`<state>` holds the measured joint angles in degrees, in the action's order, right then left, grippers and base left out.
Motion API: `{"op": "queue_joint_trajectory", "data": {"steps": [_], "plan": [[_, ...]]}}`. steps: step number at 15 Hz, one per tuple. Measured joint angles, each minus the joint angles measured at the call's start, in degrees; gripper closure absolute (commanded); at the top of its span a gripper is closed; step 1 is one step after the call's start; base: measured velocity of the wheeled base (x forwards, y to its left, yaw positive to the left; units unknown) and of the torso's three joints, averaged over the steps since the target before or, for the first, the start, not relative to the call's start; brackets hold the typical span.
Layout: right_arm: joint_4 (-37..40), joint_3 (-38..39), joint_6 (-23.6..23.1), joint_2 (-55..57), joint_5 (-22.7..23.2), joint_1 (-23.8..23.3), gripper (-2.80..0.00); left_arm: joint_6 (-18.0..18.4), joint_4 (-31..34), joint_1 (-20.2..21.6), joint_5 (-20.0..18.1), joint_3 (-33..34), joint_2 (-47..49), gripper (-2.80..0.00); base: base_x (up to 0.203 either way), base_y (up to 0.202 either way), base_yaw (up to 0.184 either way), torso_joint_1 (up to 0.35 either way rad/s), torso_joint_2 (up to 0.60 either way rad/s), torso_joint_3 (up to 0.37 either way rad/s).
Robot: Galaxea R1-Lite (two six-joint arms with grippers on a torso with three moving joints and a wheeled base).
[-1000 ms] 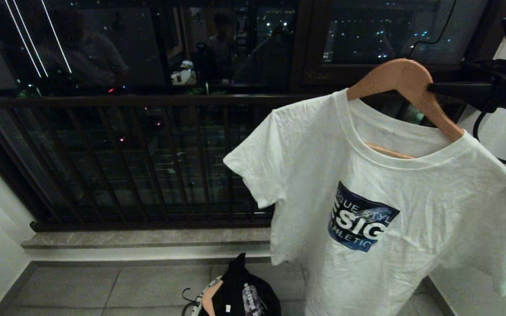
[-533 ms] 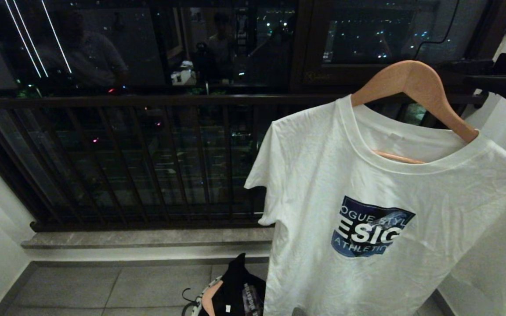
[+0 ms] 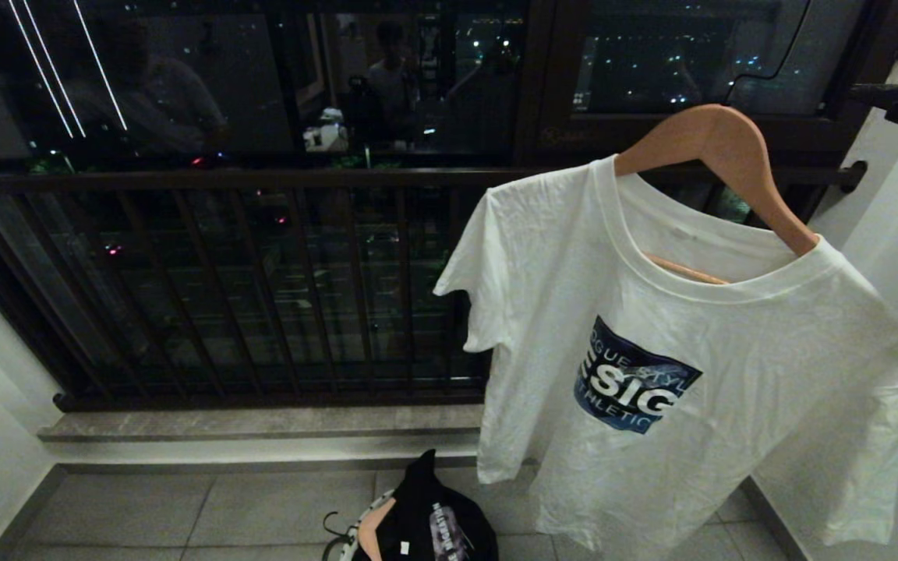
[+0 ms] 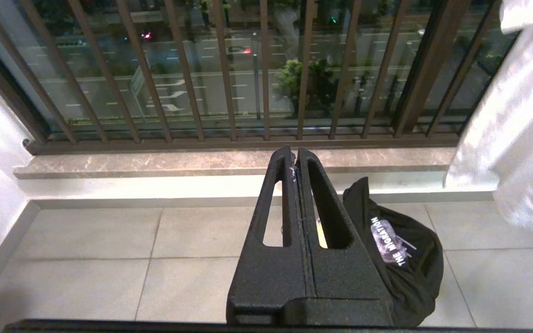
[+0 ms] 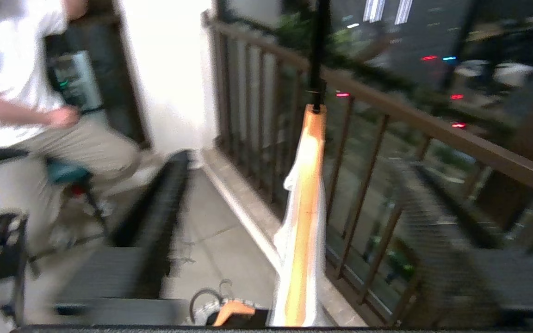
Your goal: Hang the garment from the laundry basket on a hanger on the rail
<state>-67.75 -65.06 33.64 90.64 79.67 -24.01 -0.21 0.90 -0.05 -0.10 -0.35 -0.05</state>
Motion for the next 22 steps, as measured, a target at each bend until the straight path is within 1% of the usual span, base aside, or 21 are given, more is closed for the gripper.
{"op": "queue_joint_trajectory", "data": {"steps": [2,5,8,10,12,13,14,15,16,17,18,19,20,21,22], "plan": [[-1.18,5.08,0.77,-4.97,-1.29,-1.82,0.0,-0.01,-0.05,-0.02,0.01,0.0,0.0,0.0,0.0,0.0,0.0,0.0,0.0,0.0],[-2.4,11.49,4.64,-12.72,-1.59,-3.85,0.0,0.0,-0.02,-0.02,0.0,0.0,0.0,0.0,0.0,0.0,0.0,0.0,0.0,0.0],[-2.65,18.71,6.05,-20.84,-1.57,-4.04,0.0,0.0,-0.02,0.0,0.0,0.02,0.0,0.0,0.0,0.0,0.0,0.0,0.0,0.0],[-2.65,24.35,7.98,-28.02,-1.64,-3.2,0.0,-0.01,0.0,0.0,0.0,0.02,0.0,0.0,0.0,0.0,0.0,0.0,0.0,0.0],[-2.66,30.58,11.01,-37.19,-2.88,-1.29,0.0,0.0,-0.05,0.0,-0.01,0.05,0.0,0.0,0.0,0.0,0.0,0.0,0.0,0.0],[-2.97,33.29,12.15,-41.33,-4.75,1.0,0.0,0.0,-0.03,0.0,0.0,0.05,0.0,0.0,0.0,0.0,0.0,0.0,0.0,0.0],[-3.31,36.52,12.85,-45.88,-8.25,4.44,0.0,0.0,-0.05,0.0,0.02,0.05,0.0,0.0,0.0,0.0,0.0,0.0,0.0,0.0],[-3.35,40.13,12.63,-50.12,-12.72,7.69,0.0,0.0,-0.05,-0.02,0.0,0.05,0.0,0.0,0.0,0.0,0.0,0.0,0.0,0.0],[-2.8,43.63,11.63,-53.48,-16.89,10.21,0.0,0.0,-0.05,0.0,0.0,0.02,0.0,0.0,0.0,0.0,0.0,0.0,0.0,0.0],[-1.43,47.71,9.22,-56.74,-21.41,12.6,0.0,0.03,-0.03,-0.02,-0.01,0.02,0.0,0.0,0.0,0.0,0.0,0.0,0.0,0.0],[0.88,51.36,5.08,-59.35,-25.71,14.4,0.0,-0.01,-0.02,-0.02,0.0,0.02,0.0,0.0,0.0,0.0,0.0,0.0,0.0,0.0],[4.09,54.11,-0.18,-61.2,-30.57,15.58,0.0,0.02,-0.02,-0.02,0.0,0.02,0.0,0.0,0.0,0.0,0.0,0.0,0.0,0.0],[8.47,56.46,-6.81,-62.78,-36.78,16.64,0.0,-0.01,-0.02,-0.02,0.0,0.02,0.0,0.0,0.0,0.0,0.0,0.0,0.0,0.0],[13.75,58.57,-13.88,-64.16,-44.0,17.65,0.0,0.0,-0.02,-0.02,0.0,0.02,0.0,0.0,0.0,0.0,0.0,0.0,0.0,0.0],[18.8,60.65,-19.9,-65.51,-50.56,18.49,0.0,0.0,-0.02,-0.02,0.02,0.02,0.0,0.0,0.0,0.0,0.0,0.0,0.0,0.0]]}}
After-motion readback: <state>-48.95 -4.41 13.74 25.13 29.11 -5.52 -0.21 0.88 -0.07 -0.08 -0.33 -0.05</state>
